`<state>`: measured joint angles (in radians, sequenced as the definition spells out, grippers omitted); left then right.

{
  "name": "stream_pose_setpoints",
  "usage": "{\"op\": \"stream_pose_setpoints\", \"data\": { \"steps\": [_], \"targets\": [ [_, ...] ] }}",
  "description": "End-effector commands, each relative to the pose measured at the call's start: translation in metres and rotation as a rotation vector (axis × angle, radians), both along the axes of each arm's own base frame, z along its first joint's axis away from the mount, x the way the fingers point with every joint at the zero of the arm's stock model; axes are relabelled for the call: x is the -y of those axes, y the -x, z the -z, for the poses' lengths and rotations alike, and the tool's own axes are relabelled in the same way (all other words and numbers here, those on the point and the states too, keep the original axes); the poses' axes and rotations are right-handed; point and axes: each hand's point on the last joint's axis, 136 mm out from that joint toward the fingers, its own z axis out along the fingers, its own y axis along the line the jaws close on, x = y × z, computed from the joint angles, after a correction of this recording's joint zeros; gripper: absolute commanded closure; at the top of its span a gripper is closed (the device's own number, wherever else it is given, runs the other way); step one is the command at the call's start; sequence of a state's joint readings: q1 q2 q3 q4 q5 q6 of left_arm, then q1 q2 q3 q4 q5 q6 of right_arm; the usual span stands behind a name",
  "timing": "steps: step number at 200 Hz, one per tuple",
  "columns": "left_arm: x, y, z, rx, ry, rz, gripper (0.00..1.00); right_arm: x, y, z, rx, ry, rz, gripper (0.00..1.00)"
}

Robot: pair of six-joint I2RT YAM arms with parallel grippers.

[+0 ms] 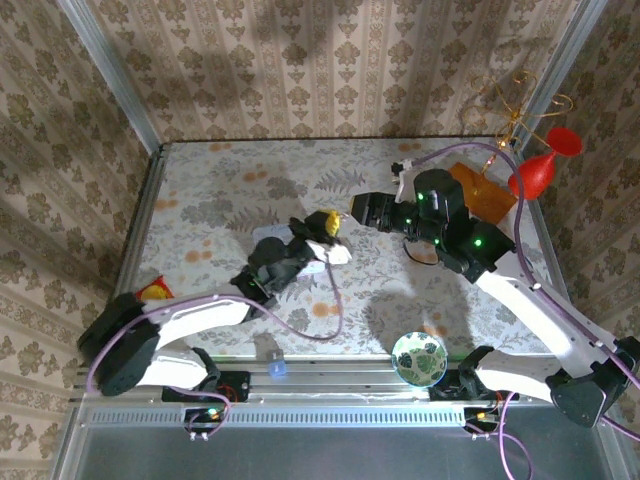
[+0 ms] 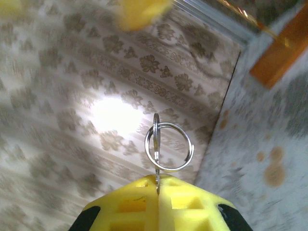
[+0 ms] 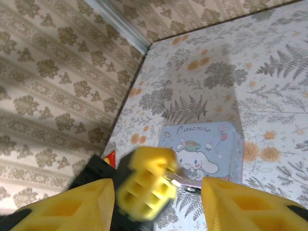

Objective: Unlock a padlock with a key

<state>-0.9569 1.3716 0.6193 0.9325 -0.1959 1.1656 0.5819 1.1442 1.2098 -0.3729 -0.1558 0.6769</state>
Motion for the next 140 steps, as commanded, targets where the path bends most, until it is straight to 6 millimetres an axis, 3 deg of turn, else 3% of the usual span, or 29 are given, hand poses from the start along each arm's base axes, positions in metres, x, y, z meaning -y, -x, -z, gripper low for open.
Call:
{"op": "stream_pose_setpoints", "data": {
  "steps": [1,17,36,94,140],
  "targets": [
    [0.011,-0.017,-0.017,0.472,-0.286,-0.196,1.00,0.030,-0.007,0.019,-0.095,0.009,0.117,0.41],
    [0.029,-0.031,-0.001,0.590,-0.449,-0.219,1.00,0.058,-0.013,0.036,-0.129,-0.063,0.182,0.36],
    [0.050,-0.019,0.001,0.628,-0.433,-0.120,1.00,0.071,-0.014,0.047,-0.136,-0.155,0.175,0.35],
    [0.072,-0.003,-0.020,0.779,-0.455,-0.075,1.00,0.057,0.014,0.049,-0.064,-0.107,-0.019,0.33],
    [0.073,0.022,-0.027,0.800,-0.455,-0.072,1.00,0.056,0.026,0.042,0.004,-0.079,-0.126,0.42]
  ]
}}
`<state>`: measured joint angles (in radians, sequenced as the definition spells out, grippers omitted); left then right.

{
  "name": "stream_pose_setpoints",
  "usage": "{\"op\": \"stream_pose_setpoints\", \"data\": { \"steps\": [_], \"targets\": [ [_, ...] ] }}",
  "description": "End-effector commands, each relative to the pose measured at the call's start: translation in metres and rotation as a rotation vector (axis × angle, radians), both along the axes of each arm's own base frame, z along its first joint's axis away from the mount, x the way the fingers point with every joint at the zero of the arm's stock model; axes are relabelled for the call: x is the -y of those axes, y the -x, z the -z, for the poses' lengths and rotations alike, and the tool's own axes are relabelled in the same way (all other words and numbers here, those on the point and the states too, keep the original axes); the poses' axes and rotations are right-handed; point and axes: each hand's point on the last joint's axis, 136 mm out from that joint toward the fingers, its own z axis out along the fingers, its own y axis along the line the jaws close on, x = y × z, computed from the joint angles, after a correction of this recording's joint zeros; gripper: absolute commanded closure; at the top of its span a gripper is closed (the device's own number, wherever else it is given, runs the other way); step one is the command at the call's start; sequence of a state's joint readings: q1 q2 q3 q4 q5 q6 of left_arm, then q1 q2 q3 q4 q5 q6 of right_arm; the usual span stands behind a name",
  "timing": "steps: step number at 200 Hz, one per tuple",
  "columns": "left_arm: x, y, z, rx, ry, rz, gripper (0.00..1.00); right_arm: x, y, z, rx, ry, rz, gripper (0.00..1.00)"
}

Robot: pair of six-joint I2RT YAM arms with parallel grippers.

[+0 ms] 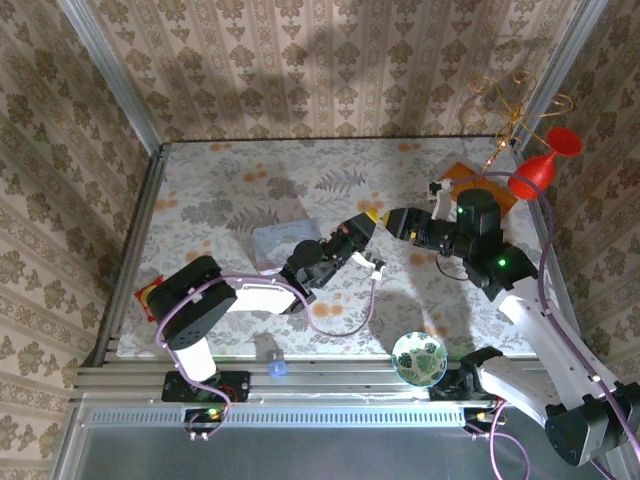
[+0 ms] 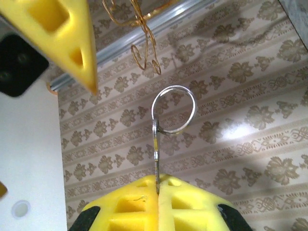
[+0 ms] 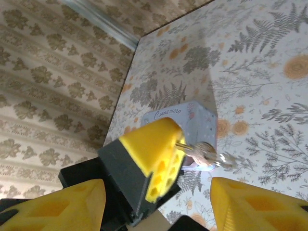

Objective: Unlock a padlock with a key

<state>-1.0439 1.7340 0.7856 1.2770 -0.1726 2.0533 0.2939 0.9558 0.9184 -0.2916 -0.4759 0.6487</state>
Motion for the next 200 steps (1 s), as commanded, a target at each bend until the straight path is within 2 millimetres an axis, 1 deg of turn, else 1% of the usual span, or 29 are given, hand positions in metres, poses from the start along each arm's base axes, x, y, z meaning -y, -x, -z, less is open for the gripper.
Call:
{"op": "stream_pose_setpoints", "data": {
  "steps": [1,17,33,40,70,90,133,149,174,200],
  "targets": [
    [-0.005,0.021,-0.031,0.089,0.032,0.005,1.00,-0.005,0.012,-0.006,0.062,0.001,-0.109,0.42],
    [-0.006,0.033,-0.037,0.075,0.060,0.027,1.00,-0.003,0.011,-0.004,0.059,-0.023,-0.134,0.48],
    [-0.008,0.041,-0.043,0.063,0.084,0.041,1.00,-0.005,0.011,-0.009,0.073,-0.067,-0.185,0.50],
    [-0.010,0.043,-0.045,0.059,0.093,0.045,1.00,-0.006,0.011,-0.011,0.079,-0.084,-0.205,0.51],
    [-0.017,0.048,-0.053,0.034,0.137,0.046,1.00,-0.008,0.009,-0.016,0.076,-0.109,-0.249,0.61],
    [-0.020,0.047,-0.055,0.023,0.150,0.037,1.00,-0.013,0.011,-0.023,0.094,-0.147,-0.283,0.61],
    [-0.022,0.045,-0.055,-0.002,0.172,0.036,1.00,-0.015,0.012,-0.025,0.088,-0.168,-0.301,0.63],
    [-0.021,0.045,-0.056,-0.003,0.175,0.039,1.00,-0.014,0.012,-0.020,0.076,-0.157,-0.296,0.65],
    [-0.021,0.047,-0.058,0.003,0.174,0.045,1.00,-0.014,0.010,-0.012,0.057,-0.147,-0.289,0.64],
    [-0.022,0.047,-0.060,0.000,0.185,0.048,1.00,-0.015,0.010,-0.011,0.053,-0.149,-0.296,0.64]
  ]
}}
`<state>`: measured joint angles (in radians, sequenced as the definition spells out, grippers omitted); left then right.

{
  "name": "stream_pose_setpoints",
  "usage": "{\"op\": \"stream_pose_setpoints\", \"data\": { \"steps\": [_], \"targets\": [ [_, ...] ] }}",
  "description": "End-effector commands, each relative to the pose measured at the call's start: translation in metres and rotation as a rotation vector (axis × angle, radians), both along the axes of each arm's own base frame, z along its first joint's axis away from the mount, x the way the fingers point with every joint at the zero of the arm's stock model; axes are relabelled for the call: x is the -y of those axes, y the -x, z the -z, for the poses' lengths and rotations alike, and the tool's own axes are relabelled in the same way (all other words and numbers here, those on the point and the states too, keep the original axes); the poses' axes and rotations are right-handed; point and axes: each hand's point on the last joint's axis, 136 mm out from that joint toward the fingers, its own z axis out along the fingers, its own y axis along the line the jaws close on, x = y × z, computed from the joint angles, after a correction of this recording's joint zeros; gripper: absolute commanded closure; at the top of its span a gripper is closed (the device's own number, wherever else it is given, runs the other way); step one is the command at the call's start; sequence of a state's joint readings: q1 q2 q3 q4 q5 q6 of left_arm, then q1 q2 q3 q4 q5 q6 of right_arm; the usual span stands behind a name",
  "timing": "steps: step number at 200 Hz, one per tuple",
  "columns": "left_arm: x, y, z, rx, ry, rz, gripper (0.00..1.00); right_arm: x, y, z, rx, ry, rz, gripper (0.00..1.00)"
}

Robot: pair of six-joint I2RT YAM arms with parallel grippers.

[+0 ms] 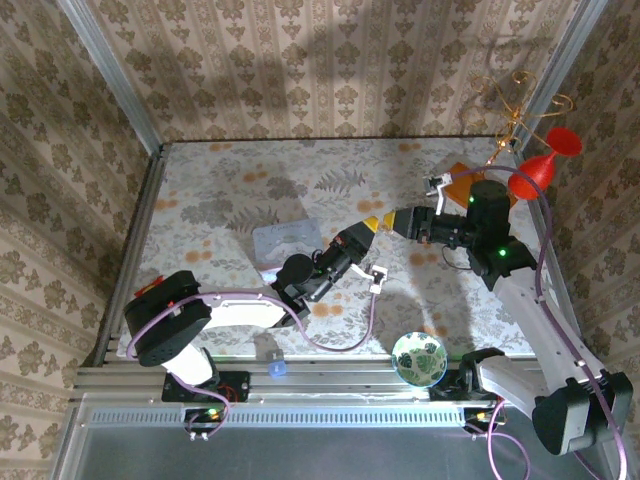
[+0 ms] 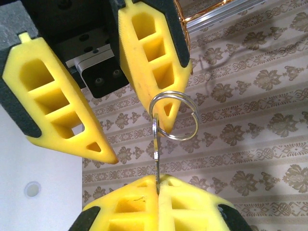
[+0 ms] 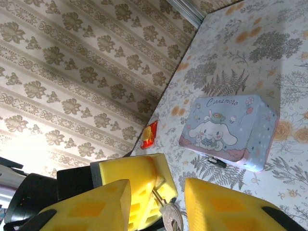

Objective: Unlock a padlock with a key

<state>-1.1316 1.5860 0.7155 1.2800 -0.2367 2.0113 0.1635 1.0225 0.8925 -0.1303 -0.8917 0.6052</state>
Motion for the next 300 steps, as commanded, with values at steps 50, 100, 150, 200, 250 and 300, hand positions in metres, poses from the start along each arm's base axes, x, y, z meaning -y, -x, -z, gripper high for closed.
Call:
{"op": "stream_pose_setpoints", "data": {
  "steps": [50,100,150,200,250,300],
  "targets": [
    [-0.012,0.001,-0.026,-0.007,0.099,-0.007,1.00,-0.005,0.006,0.009,-0.020,-0.011,-0.053,0.69],
    [-0.013,-0.005,-0.026,-0.013,0.104,-0.020,1.00,-0.009,0.011,0.006,-0.009,-0.018,-0.078,0.73],
    [-0.015,-0.011,-0.026,-0.024,0.113,-0.036,1.00,-0.013,0.013,0.005,0.001,-0.026,-0.100,0.74],
    [-0.016,-0.012,-0.028,-0.025,0.119,-0.036,1.00,-0.016,0.012,0.007,-0.003,-0.029,-0.110,0.80],
    [-0.016,-0.010,-0.028,-0.025,0.119,-0.033,1.00,-0.020,0.012,0.003,0.006,-0.048,-0.126,0.80],
    [-0.017,-0.011,-0.027,-0.031,0.123,-0.040,1.00,-0.020,0.011,0.007,-0.005,-0.042,-0.119,0.88]
  ]
}}
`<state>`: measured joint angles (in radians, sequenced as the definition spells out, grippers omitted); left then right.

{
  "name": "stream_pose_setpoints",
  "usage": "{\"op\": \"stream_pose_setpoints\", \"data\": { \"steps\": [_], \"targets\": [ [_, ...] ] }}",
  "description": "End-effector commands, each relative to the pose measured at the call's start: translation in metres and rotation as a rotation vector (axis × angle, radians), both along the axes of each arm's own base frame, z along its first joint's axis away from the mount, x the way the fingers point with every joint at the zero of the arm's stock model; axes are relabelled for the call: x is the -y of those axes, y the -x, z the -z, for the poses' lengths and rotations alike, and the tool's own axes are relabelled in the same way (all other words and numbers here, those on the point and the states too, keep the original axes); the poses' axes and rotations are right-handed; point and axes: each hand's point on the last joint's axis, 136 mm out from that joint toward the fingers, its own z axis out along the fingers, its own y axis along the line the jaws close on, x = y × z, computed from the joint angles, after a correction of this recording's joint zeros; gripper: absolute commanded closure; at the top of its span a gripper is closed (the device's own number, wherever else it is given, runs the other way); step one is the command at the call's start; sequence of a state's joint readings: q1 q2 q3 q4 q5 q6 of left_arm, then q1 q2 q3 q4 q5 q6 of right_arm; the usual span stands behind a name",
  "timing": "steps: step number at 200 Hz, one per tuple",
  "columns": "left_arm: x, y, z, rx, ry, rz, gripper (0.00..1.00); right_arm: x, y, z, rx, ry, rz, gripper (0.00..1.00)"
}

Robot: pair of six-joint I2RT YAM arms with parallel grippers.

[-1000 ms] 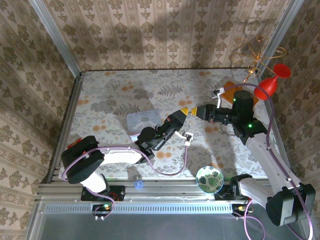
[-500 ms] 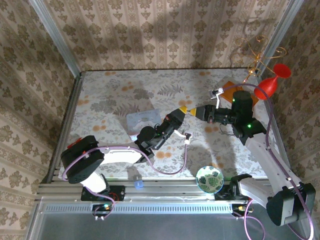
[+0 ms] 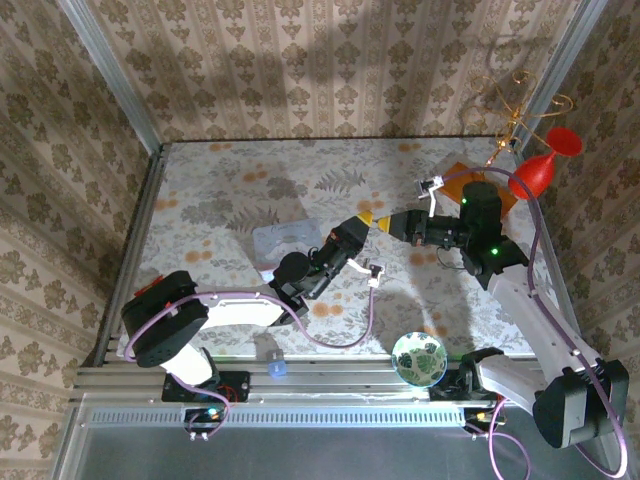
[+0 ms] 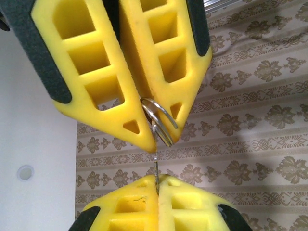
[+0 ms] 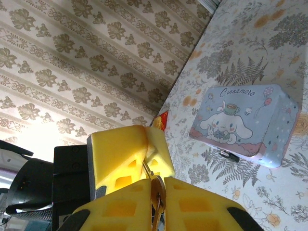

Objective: Unlock a padlock with a key

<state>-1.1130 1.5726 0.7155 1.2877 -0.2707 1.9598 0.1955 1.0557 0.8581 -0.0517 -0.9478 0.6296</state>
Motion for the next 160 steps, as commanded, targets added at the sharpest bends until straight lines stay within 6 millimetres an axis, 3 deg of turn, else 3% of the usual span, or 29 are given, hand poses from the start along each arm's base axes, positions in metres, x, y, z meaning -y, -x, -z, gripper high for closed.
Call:
{"op": "stream_pose_setpoints", "data": {
  "steps": [1,30,64,71,88,101,131,160],
  "targets": [
    [-0.006,-0.001,-0.021,0.008,0.067,-0.007,1.00,-0.005,0.006,-0.001,0.009,-0.012,-0.038,0.88],
    [-0.009,-0.003,-0.023,0.005,0.077,-0.015,1.00,-0.004,0.007,-0.002,0.012,-0.006,-0.028,1.00],
    [-0.014,-0.008,-0.026,-0.008,0.096,-0.038,1.00,-0.002,0.008,-0.003,0.020,0.004,-0.017,1.00],
    [-0.015,-0.008,-0.025,-0.014,0.099,-0.044,0.89,-0.001,0.008,-0.003,0.022,0.006,-0.012,1.00],
    [-0.019,-0.009,-0.021,-0.031,0.100,-0.069,0.52,0.001,0.007,-0.002,0.022,0.015,0.013,1.00],
    [-0.023,-0.008,-0.012,-0.054,0.092,-0.099,0.35,0.004,0.004,0.000,0.021,0.026,0.040,1.00],
    [-0.044,-0.004,-0.003,-0.177,0.190,-0.196,0.22,0.012,-0.006,0.013,-0.001,0.077,0.113,1.00],
    [-0.089,0.009,-0.029,-0.434,0.621,-0.225,0.15,0.024,-0.016,0.033,-0.056,0.165,0.200,1.00]
  ]
}}
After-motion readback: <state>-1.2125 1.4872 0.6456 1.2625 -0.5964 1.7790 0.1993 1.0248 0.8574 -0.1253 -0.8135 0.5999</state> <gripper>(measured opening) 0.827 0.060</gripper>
